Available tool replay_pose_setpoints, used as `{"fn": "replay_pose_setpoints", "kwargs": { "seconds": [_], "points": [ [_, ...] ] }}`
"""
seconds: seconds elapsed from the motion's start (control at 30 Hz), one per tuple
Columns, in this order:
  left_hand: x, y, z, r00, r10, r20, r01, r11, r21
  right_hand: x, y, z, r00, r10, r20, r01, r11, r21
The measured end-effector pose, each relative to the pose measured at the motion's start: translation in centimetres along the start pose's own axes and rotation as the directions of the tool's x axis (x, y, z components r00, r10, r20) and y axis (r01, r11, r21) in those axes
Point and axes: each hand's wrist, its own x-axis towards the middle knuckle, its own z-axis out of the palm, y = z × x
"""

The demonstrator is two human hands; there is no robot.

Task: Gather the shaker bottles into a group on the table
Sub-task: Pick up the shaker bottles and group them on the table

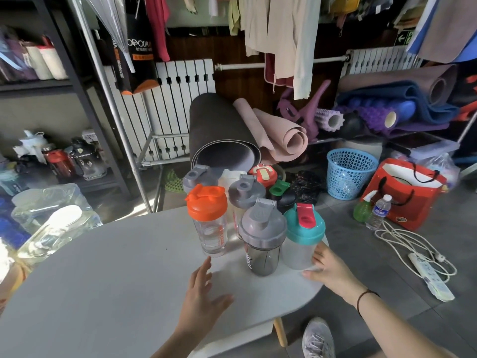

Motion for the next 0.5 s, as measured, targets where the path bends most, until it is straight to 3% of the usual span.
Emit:
{"fn": "replay_pose_setpoints", "kwargs": {
  "seconds": [0.17,0.5],
  "points": [
    [0.9,-1.1,-2.7,0.995,-0.05,-0.088,0.049,0.999,-0.011,0.2,0.0,0.0,0.999,0.032,-0.005,-0.032,0.999,0.032],
    [4.6,0.3,-1.0,0.992,-0.118,-0.051,0.11,0.984,-0.14,0.3,0.2,0.5,0.999,0.047,-0.012,-0.047,0.999,0.005]
  ]
}}
